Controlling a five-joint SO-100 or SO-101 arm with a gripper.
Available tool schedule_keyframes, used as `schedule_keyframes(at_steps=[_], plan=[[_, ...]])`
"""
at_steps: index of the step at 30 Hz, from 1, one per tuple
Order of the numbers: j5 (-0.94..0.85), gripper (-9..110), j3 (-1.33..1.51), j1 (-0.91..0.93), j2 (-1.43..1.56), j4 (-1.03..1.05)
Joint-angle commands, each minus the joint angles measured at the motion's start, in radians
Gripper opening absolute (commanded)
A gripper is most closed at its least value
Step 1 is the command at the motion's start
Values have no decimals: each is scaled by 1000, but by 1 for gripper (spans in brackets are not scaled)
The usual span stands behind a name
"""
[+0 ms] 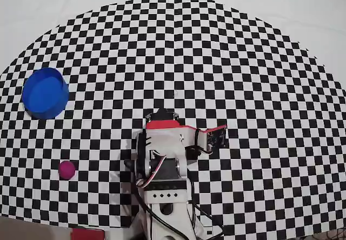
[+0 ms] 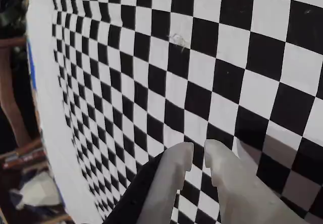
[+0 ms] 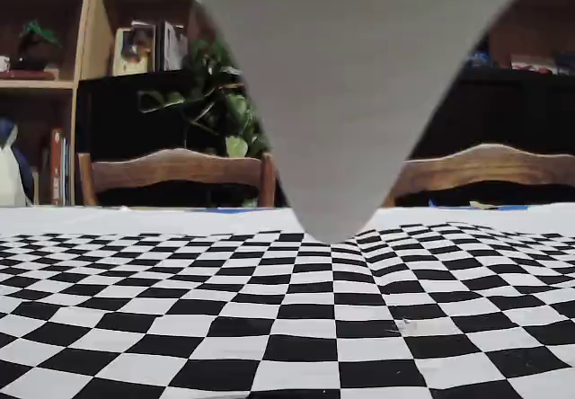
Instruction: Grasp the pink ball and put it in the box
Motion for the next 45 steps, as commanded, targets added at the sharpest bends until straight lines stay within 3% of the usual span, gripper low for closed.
schedule_keyframes(at_steps=[1, 32, 45], plan=[[5, 0, 3, 5, 18, 3], [5, 0, 3, 5, 18, 3], [5, 0, 8, 18, 18, -376]])
